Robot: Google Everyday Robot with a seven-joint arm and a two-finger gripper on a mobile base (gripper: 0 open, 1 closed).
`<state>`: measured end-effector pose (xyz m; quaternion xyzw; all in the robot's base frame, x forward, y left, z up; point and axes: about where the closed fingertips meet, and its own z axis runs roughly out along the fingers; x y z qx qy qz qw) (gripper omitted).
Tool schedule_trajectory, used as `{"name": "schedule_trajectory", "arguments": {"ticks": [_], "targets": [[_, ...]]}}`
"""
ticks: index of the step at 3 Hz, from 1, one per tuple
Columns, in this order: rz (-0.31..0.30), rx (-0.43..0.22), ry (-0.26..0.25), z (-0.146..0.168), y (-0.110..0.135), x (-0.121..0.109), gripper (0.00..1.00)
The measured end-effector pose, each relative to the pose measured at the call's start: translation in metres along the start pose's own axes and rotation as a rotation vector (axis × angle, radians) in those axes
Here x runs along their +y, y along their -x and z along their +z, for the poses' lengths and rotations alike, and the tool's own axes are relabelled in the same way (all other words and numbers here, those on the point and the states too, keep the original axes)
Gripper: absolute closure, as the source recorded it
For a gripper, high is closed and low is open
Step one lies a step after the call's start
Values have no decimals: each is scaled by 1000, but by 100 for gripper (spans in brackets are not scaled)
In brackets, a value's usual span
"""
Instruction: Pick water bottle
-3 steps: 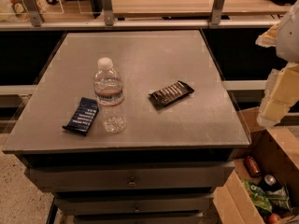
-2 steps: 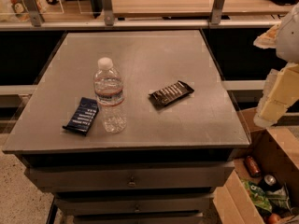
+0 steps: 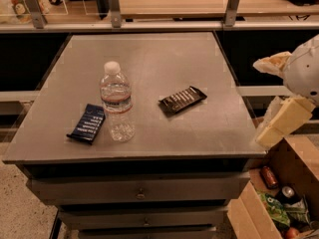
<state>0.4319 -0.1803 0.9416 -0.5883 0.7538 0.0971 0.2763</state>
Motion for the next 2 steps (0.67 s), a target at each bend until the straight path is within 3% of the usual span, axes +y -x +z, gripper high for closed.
{"name": "schedule_trajectory", "arguments": {"ticks": [2], "targets": [[-11,-366,21,50,47,16,0]]}}
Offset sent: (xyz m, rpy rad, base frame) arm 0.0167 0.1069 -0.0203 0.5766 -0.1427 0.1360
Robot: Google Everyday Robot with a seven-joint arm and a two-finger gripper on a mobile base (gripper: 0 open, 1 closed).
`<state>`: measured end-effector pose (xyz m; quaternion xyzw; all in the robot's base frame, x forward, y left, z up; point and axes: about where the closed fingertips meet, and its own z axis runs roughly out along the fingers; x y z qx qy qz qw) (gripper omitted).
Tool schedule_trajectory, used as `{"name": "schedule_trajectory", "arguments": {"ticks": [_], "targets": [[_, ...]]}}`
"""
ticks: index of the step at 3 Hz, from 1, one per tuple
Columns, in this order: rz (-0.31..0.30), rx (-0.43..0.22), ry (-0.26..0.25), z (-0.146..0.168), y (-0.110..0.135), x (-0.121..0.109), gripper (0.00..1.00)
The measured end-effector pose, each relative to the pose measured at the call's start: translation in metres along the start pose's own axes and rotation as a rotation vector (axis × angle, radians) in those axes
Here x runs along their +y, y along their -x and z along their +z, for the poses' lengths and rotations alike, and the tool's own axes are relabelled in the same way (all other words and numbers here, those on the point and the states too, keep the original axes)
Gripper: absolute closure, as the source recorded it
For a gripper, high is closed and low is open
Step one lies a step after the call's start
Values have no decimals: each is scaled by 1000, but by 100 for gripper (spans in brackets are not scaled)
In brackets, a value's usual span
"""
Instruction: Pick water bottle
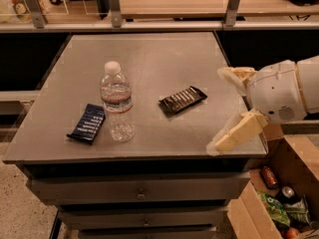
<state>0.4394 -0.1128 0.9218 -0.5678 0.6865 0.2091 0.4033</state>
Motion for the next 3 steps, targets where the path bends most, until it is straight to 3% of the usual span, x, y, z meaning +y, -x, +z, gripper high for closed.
{"name": "schedule_trajectory", "arguments": {"ticks": [1,2,3], "targets": [[-5,-148,38,27,30,4,0],[-5,-148,38,27,31,4,0],[-30,-161,62,48,40,3,0]]}}
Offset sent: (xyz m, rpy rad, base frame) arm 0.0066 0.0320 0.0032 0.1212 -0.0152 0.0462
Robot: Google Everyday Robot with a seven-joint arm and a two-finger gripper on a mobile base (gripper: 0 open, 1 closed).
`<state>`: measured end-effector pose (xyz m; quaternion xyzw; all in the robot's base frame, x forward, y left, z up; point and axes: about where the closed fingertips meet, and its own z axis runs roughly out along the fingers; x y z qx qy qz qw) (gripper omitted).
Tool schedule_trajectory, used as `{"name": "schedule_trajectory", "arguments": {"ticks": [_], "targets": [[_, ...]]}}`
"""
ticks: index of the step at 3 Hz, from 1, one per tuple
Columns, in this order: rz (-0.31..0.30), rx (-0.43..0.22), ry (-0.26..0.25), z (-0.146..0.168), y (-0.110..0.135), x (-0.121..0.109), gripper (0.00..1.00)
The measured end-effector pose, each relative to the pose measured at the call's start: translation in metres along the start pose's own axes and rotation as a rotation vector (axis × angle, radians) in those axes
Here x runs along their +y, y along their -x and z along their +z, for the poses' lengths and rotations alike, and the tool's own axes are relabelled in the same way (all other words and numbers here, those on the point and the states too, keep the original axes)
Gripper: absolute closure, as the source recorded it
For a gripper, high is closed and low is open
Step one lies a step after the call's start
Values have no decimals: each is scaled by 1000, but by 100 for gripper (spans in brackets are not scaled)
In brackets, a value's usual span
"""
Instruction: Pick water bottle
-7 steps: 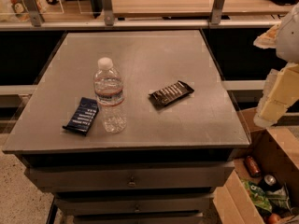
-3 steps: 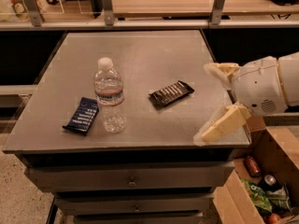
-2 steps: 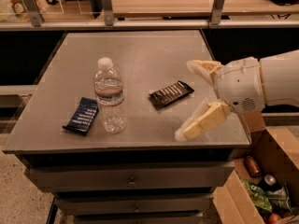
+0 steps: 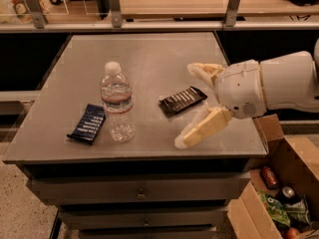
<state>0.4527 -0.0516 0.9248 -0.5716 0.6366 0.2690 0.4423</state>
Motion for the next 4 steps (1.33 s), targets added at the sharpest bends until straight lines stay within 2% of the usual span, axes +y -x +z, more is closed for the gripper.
{"name": "schedule_trajectory", "arguments": {"ticks": [2,3,4], "targets": [[-84,-75,7,65,21,-1,0],[-98,-97,27,92,24,-4,0],[-83,-142,97,115,30,-5,0]]}}
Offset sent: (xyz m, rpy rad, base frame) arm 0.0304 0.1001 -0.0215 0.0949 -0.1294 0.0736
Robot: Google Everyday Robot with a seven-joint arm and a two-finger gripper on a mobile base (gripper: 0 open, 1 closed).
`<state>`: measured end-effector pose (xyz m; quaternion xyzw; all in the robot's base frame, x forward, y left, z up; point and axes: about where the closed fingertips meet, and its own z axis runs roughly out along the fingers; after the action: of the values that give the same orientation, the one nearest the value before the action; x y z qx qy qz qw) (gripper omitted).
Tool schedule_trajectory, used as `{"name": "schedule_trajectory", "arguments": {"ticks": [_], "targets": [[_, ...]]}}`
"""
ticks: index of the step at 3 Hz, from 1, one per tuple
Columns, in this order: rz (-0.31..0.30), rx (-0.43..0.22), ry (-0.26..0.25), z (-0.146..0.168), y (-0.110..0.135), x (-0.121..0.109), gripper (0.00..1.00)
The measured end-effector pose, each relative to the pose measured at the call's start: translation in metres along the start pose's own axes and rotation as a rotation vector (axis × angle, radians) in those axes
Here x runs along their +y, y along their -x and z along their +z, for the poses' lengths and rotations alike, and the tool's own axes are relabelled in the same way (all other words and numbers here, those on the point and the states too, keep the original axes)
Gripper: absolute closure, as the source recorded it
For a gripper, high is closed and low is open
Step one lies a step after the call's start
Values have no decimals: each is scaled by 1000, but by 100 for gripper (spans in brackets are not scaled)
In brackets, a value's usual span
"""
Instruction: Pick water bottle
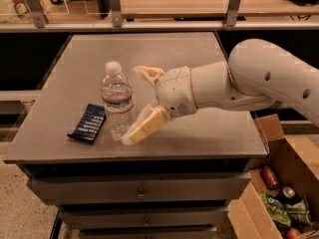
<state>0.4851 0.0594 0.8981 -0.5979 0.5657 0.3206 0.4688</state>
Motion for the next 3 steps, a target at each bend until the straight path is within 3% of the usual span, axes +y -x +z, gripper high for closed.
{"name": "schedule_trajectory", "arguments": {"ticks": [2,3], "targets": [[45,-76,160,28,10,15,0],[68,-81,196,35,3,20,16]]}}
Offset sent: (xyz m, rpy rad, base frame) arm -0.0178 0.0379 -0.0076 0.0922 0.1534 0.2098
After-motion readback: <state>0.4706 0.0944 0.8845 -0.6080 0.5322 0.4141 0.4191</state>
